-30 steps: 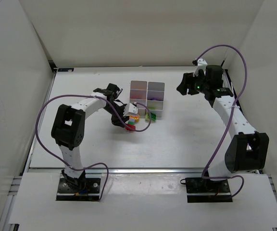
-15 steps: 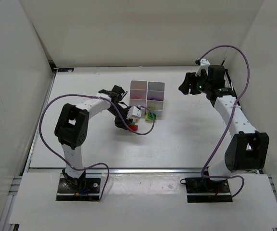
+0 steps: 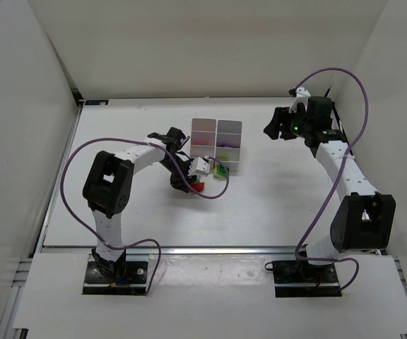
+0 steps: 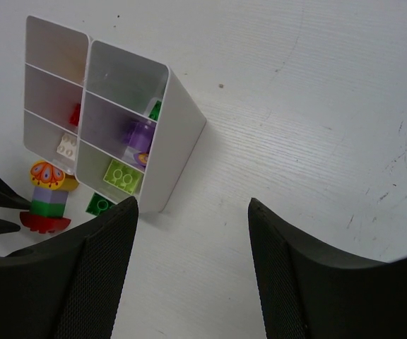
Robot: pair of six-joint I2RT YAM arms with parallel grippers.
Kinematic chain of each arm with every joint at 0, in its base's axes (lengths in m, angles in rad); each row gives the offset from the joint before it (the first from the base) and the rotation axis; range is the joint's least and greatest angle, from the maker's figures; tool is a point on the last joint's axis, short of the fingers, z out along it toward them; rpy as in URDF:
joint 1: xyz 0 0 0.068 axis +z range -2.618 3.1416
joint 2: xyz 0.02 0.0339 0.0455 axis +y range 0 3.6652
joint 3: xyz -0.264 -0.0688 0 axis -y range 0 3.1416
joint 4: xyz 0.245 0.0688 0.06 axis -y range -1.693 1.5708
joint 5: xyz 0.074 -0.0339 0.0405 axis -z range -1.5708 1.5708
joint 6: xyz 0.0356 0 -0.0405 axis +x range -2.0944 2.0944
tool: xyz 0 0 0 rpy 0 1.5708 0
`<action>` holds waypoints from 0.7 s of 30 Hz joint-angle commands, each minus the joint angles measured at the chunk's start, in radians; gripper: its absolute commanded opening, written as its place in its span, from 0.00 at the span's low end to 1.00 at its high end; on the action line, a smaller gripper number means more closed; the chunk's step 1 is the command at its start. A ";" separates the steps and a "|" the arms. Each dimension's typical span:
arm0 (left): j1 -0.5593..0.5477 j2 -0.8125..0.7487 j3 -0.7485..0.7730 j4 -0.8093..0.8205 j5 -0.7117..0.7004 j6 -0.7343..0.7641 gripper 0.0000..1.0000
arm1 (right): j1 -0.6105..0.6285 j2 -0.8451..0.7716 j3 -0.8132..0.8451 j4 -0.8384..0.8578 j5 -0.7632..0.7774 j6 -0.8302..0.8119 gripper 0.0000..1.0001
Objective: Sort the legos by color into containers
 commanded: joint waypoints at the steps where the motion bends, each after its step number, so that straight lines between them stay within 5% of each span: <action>1: -0.025 -0.029 0.008 0.003 0.023 -0.039 0.48 | -0.007 -0.022 -0.019 0.026 -0.011 0.013 0.68; 8: -0.064 -0.017 0.005 0.012 0.001 -0.145 0.38 | -0.014 -0.025 -0.019 0.026 -0.012 0.017 0.68; 14: -0.077 -0.018 -0.013 0.050 -0.019 -0.243 0.10 | -0.015 -0.041 -0.037 0.021 -0.012 0.018 0.66; 19: -0.077 -0.132 -0.116 0.058 0.023 -0.140 0.10 | -0.018 -0.053 -0.051 0.024 -0.024 0.015 0.66; 21: -0.071 -0.228 -0.173 0.056 0.053 -0.128 0.28 | -0.018 -0.059 -0.057 0.024 -0.032 0.015 0.66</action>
